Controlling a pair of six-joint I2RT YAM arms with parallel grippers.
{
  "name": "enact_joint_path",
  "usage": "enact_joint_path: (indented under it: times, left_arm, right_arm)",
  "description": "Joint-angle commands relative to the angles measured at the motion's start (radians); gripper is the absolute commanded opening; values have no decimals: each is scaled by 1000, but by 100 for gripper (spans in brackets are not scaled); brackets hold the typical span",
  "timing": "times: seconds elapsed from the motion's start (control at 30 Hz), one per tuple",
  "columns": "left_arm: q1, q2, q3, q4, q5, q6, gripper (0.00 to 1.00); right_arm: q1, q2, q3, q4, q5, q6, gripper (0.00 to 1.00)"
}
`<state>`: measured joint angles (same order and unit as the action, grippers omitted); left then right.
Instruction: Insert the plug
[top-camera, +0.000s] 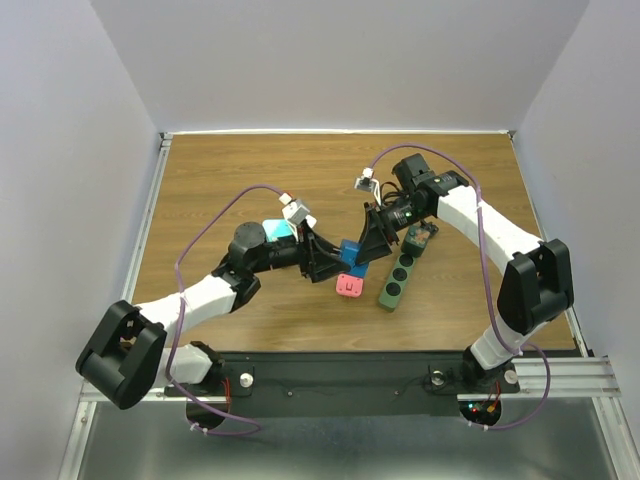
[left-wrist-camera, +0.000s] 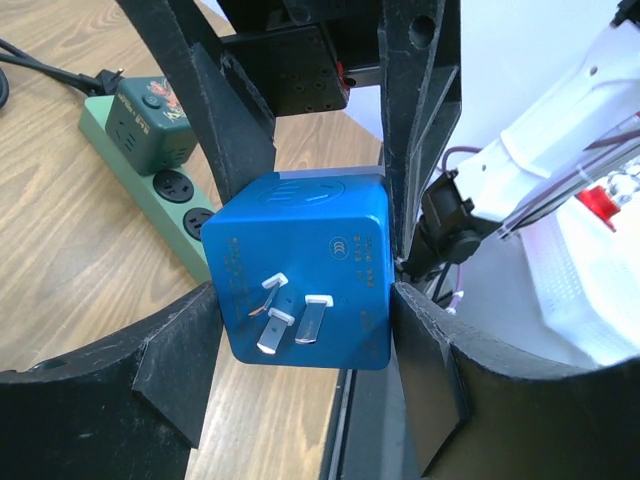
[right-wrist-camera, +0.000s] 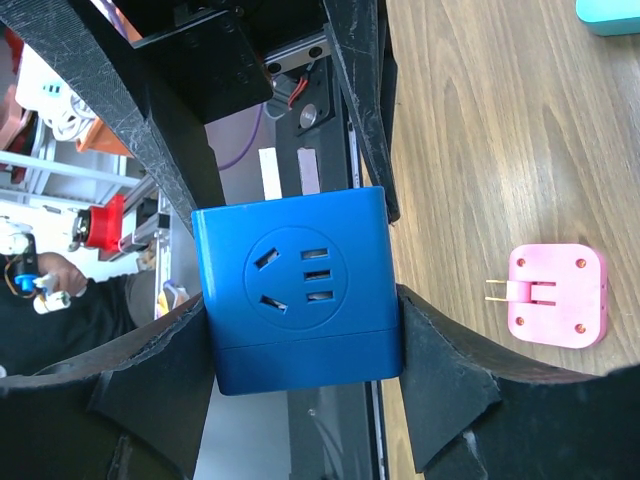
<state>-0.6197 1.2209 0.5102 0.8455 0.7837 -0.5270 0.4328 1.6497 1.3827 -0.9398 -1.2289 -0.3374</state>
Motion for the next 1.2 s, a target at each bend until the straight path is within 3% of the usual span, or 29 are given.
enact_joint_path:
  times: [0.0, 0.03, 0.13, 0.3, 0.37, 0.6, 0.8, 1.07, 1.17]
  left_arm:
    - [-6, -3, -19, 63, -20, -99, 0]
    - [-3, 0, -24, 67, -21, -117, 0]
    - [-2, 14, -51, 69, -21, -189, 0]
    - [0, 0, -85, 64, -17, -214, 0]
    - [0, -9, -96, 47, -23, -214, 0]
    - [1, -49, -116, 20, -72, -231, 0]
    - [40, -49, -116, 13, -98, -321, 0]
    - [156, -50, -124, 98, 21, -516, 0]
    - [178, -73, -86, 46, 49, -542, 0]
  right_arm:
    - [30, -16, 59, 44, -103, -14, 31]
    - [29, -10, 61, 50, -78, -9, 34]
    - [29, 7, 71, 59, -17, 6, 66]
    - [12, 12, 69, 133, 63, 70, 74]
    - [6, 15, 65, 166, 71, 101, 84]
    - [3, 13, 30, 269, 153, 192, 92]
    - [-17, -138, -59, 465, 330, 265, 93]
    - [-16, -384, -241, 749, 353, 297, 94]
    - [-14, -430, -296, 803, 361, 301, 94]
